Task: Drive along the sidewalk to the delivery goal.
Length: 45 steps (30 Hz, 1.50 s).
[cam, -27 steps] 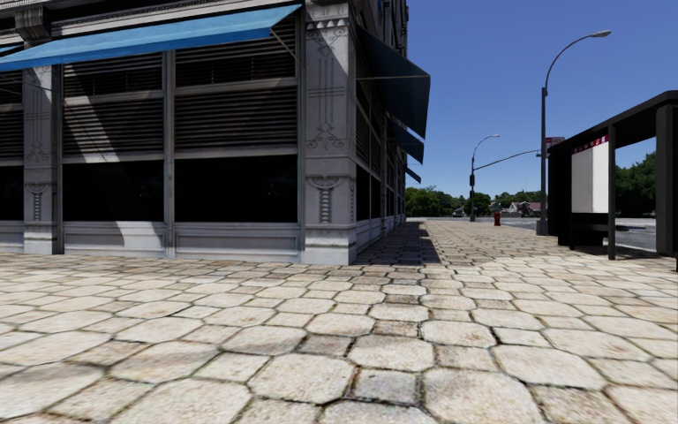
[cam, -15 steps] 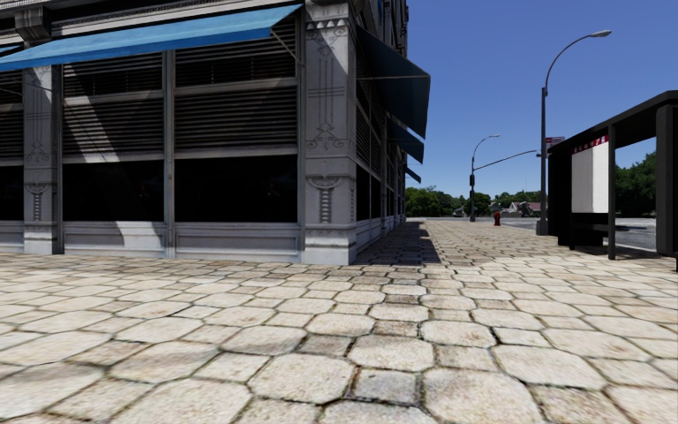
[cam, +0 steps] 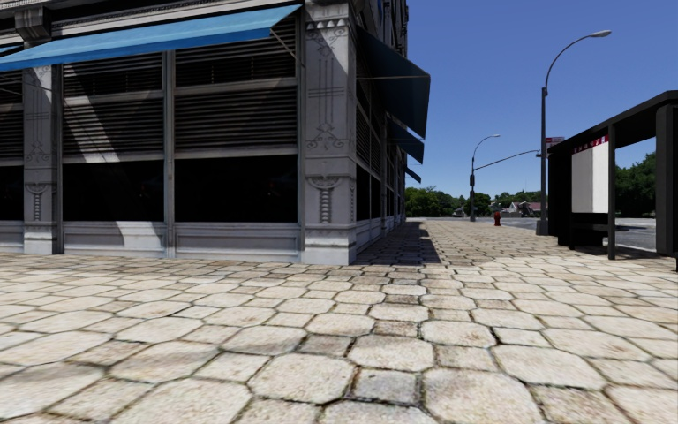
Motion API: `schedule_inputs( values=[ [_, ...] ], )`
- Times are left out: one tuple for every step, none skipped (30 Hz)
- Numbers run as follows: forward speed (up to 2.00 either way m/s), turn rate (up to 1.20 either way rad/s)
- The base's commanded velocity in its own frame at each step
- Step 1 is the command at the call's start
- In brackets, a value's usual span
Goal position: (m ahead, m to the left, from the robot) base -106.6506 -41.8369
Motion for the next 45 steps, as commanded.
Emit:
schedule_inputs(
  values=[
    [0.0, 0.0],
    [0.0, 0.0],
    [0.0, 0.0],
    [0.53, 0.0],
    [0.53, 0.0],
    [0.95, 0.0],
    [1.23, 0.0],
    [1.45, 0.0],
    [1.45, 0.0],
    [1.53, 0.0],
    [1.53, 0.0],
    [1.53, 0.0],
    [1.53, 0.0],
    [1.53, 0.0],
    [1.53, 0.0],
    [1.53, 0.0],
    [1.53, 0.0],
    [1.51, 0.0],
    [1.51, 0.0],
    [1.51, 0.0],
    [1.49, 0.01],
    [1.49, 0.03],
    [1.49, 0.03],
    [1.48, 0.1],
    [1.48, 0.17],
    [1.48, 0.21],
    [1.48, 0.21],
    [1.47, 0.25],
    [1.47, 0.32],
    [1.47, 0.32],
    [1.47, 0.37],
    [1.47, 0.4],
    [1.47, 0.44],
    [1.47, 0.44],
    [1.47, 0.46],
    [1.46, 0.46],
    [1.46, 0.46],
    [1.44, 0.48],
    [1.41, 0.55],
    [1.39, 0.58],
    [1.39, 0.58],
    [1.39, 0.59],
    [1.38, 0.59],
    [1.38, 0.59],
    [1.38, 0.59]
  ],
)
